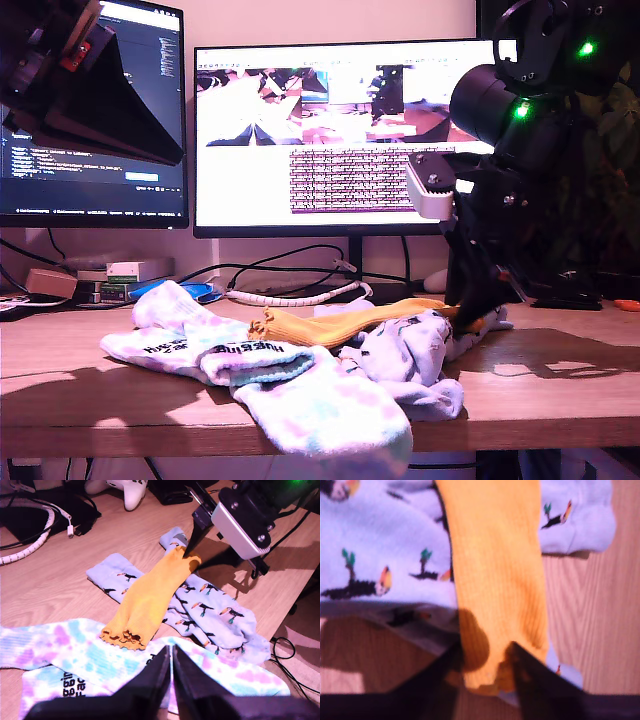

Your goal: Pair up the socks based on colour and pattern, by placing them on top of one another

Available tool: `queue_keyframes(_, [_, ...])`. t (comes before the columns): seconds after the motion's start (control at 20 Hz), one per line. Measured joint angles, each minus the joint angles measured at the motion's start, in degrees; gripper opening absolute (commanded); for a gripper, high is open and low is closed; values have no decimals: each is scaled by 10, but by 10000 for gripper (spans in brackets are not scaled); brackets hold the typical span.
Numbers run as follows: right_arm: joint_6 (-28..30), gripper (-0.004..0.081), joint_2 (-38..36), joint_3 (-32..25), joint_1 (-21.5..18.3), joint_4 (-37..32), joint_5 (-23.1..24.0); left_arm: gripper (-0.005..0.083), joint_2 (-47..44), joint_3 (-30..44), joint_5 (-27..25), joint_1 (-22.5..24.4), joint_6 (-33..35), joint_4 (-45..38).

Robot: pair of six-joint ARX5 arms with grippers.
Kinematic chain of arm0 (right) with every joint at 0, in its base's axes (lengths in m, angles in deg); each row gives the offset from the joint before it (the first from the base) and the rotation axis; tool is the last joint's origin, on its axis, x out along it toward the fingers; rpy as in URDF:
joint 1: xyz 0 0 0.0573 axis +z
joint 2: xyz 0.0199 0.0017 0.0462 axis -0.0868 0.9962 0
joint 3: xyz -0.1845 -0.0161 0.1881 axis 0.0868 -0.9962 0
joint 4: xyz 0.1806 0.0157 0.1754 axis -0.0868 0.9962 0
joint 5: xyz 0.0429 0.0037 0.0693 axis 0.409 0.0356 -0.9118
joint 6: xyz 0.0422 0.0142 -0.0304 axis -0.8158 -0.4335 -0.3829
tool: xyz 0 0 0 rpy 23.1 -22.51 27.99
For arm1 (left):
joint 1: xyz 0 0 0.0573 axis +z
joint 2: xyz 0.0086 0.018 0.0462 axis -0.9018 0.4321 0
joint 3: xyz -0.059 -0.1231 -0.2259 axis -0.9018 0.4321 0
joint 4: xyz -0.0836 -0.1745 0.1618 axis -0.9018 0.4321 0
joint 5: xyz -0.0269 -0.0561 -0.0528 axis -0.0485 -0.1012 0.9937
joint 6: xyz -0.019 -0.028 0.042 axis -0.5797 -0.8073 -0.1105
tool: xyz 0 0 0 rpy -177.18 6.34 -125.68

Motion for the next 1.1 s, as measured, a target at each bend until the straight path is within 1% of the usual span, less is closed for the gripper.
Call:
queue_keyframes(0.1, [0, -17, 0, 0, 0, -10, -3, -21, 0, 0, 0, 0, 0, 0])
queue_keyframes(0.25, [0, -12, 0, 0, 0, -14, -14, -21, 0, 0, 0, 0, 0, 0])
queue_keyframes(0.4, [-6, -12, 0, 1, 0, -31, -13, -21, 0, 0, 0, 0, 0, 0])
queue_keyframes(0.45, [-23, -12, 0, 5, 1, -32, -8, -21, 0, 0, 0, 0, 0, 0])
queue_keyframes(0.5, [-49, -12, 0, 13, 3, -30, 5, -21, 0, 0, 0, 0, 0, 1])
queue_keyframes(0.65, [-63, -12, -7, 45, 12, -30, 58, -21, 0, 0, 0, 0, 0, 5])
queue_keyframes(0.7, [-63, -12, -22, 46, 12, -28, 70, -21, 0, 0, 0, 0, 0, 4])
queue_keyframes(0.85, [-78, -12, -105, 47, 12, -9, 73, -21, 0, 0, 0, 0, 0, 4])
queue_keyframes(1.0, [-77, -12, -193, 51, 12, 44, 94, -21, 0, 0, 0, 0, 0, 4])
queue_keyframes(1.1, [-75, -12, -223, 55, 11, 92, 111, -21, 0, 0, 0, 0, 0, 4])
